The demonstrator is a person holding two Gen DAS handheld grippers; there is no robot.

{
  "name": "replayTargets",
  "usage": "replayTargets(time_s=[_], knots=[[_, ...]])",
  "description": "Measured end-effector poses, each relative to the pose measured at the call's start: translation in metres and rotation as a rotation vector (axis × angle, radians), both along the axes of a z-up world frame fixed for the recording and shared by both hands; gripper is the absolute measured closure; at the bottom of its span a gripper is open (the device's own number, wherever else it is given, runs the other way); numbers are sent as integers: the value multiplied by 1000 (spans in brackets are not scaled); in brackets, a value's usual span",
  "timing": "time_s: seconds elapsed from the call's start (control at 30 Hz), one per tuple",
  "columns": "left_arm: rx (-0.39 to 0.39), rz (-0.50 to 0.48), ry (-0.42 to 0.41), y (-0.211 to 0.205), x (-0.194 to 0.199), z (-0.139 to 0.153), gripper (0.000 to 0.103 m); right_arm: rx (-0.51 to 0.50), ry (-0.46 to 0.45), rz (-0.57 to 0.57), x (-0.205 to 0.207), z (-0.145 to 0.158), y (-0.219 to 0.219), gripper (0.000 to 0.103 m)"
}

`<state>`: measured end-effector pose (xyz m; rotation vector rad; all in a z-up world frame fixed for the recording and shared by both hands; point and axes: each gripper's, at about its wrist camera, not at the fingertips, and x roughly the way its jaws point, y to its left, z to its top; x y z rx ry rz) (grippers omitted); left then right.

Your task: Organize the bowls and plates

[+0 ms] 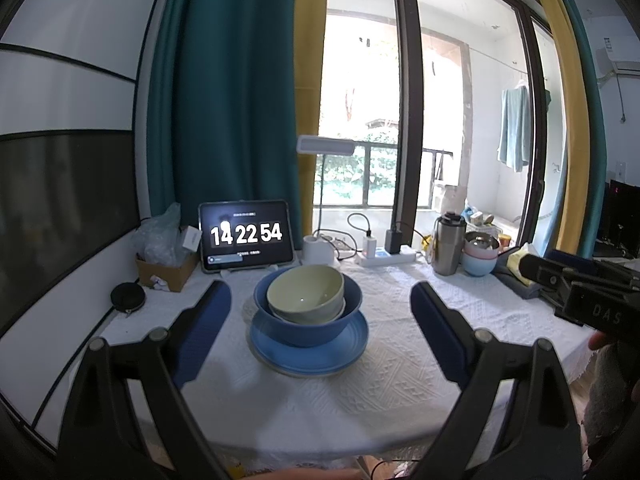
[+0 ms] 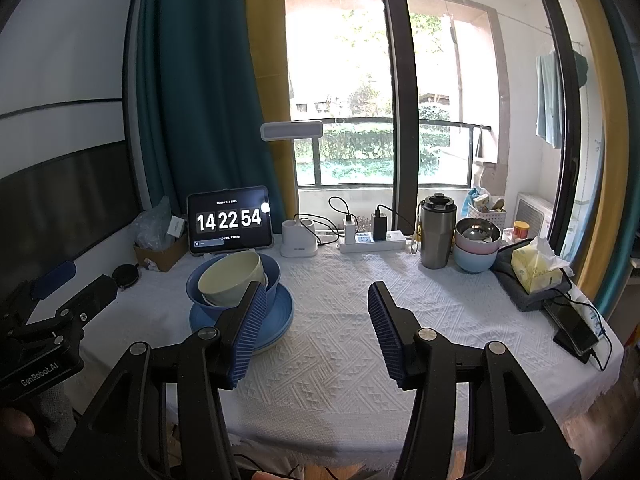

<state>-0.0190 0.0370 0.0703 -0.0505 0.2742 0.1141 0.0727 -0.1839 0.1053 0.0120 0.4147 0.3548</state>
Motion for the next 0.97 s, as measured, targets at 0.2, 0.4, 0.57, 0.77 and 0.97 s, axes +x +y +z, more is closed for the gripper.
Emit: replayTargets(time_s=[0.2, 0.4, 0.57, 0.77, 0.97], knots=[[-1, 0, 1, 0, 0, 0, 11, -1, 2, 0, 0, 0, 0, 47], [-1, 1, 0, -1, 0, 0, 11, 0, 1, 1, 0, 0, -1, 47], [0, -1, 1, -2, 0, 0, 11, 1, 3, 1, 1, 0, -1, 47], [0, 1, 4, -5, -1, 0, 11, 3, 5, -1, 3, -1, -5, 47], [0, 1, 13, -10, -1, 0, 11, 3, 10, -2, 4, -2, -7, 47]])
